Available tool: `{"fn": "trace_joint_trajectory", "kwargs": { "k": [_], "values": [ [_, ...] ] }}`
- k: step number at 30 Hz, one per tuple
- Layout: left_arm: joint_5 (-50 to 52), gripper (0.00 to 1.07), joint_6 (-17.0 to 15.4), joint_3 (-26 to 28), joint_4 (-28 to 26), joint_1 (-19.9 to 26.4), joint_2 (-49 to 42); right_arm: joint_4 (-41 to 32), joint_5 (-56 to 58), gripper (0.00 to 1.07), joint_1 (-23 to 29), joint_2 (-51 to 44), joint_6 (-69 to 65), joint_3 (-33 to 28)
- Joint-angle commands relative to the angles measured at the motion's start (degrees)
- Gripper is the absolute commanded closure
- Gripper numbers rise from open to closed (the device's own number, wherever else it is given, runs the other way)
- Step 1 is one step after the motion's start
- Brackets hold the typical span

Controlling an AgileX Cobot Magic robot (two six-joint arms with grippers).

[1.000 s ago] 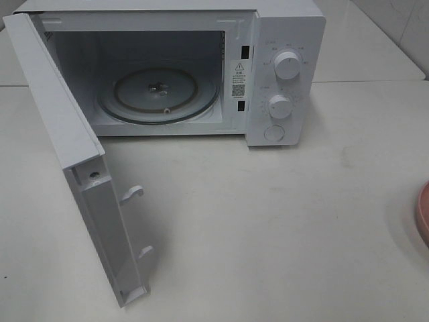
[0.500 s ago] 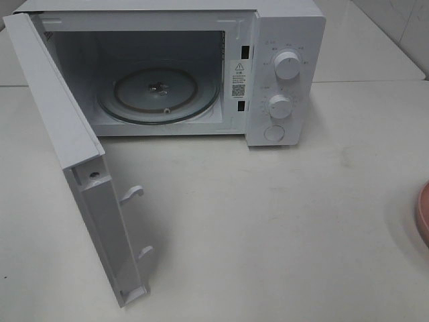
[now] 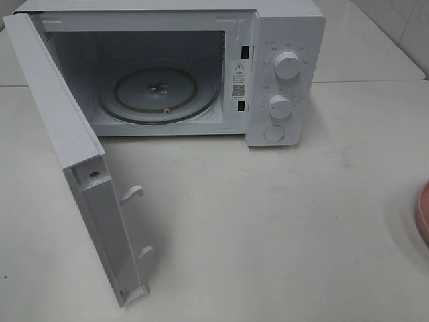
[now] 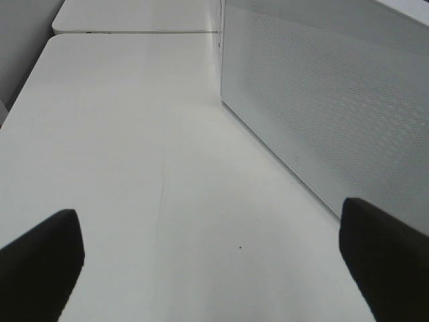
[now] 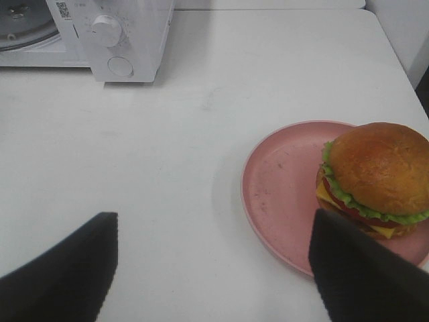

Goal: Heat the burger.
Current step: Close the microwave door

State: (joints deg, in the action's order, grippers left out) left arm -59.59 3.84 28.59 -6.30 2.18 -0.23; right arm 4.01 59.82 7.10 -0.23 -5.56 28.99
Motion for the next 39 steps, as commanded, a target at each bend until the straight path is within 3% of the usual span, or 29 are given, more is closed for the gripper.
{"fn": "trace_joint_trajectory", "kwargs": {
  "k": [1,5,10,13,14,15,16,17,18,19,20,21,22,23,25,30,39],
  "values": [
    [0.34,0.09,0.17,0.11,-0.34,0.06,-1.09,-0.17,-0.29,0.32,-0.40,-1.60,0.80,0.06],
    [1.55,0.09,0.17,1.32,-0.29,0.06,-0.40,-0.17,-0.29,0.32,-0.40,-1.60,0.80,0.06],
    [4.18,0.19,0.23,2.29,-0.23,0.06,4.24,-0.17,-0.29,0.32,-0.40,-1.60,0.80,0.06],
    [8.08,0.40,0.17,2.29,-0.46,0.06,8.48,-0.17,-0.29,0.32,-0.40,-1.60,0.80,0.06],
    [8.08,0.40,0.17,2.29,-0.46,0.06,8.48,-0.17,-0.29,0.32,-0.40,-1.60,0.80,0.06],
    [10.20,0.52,0.17,2.29,-0.34,0.06,10.89,-0.17,-0.29,0.32,-0.40,-1.60,0.80,0.06],
    [10.20,0.52,0.17,2.29,-0.34,0.06,10.89,-0.17,-0.29,0.32,-0.40,-1.60,0.80,0.06],
    [12.43,0.65,0.17,2.29,-0.29,0.06,13.29,-0.17,-0.29,0.32,-0.40,-1.60,0.80,0.06],
    [13.52,0.71,0.11,2.23,-0.29,0.06,14.32,-0.17,-0.29,0.32,-0.40,-1.60,0.80,0.06],
    [13.52,0.71,0.11,2.23,-0.29,0.06,14.32,-0.17,-0.29,0.32,-0.40,-1.60,0.80,0.06],
    [16.67,0.82,0.11,2.18,-0.29,0.06,16.90,-0.17,-0.29,0.32,-0.40,-1.60,0.80,0.06],
    [16.67,0.82,0.11,2.18,-0.29,0.06,16.90,-0.17,-0.29,0.32,-0.40,-1.60,0.80,0.06],
    [18.05,0.88,0.17,2.18,-0.06,0.06,18.39,-0.17,-0.29,0.32,-0.40,-1.60,0.80,0.06],
    [20.63,1.02,0.17,2.06,0.29,0.06,21.60,-0.17,-0.29,0.32,-0.40,-1.60,0.80,0.06],
    [23.49,1.07,0.23,1.89,0.40,0.06,24.47,-0.17,-0.29,0.32,-0.40,-1.60,0.80,0.06],
    [33.69,1.07,0.23,0.06,0.40,0.06,29.74,-0.17,-0.29,0.32,-0.40,-1.60,0.80,0.06],
    [61.82,1.07,0.23,-9.17,0.40,0.06,43.89,-0.17,-0.29,0.32,-0.40,-1.60,0.80,0.06]
  ]
}}
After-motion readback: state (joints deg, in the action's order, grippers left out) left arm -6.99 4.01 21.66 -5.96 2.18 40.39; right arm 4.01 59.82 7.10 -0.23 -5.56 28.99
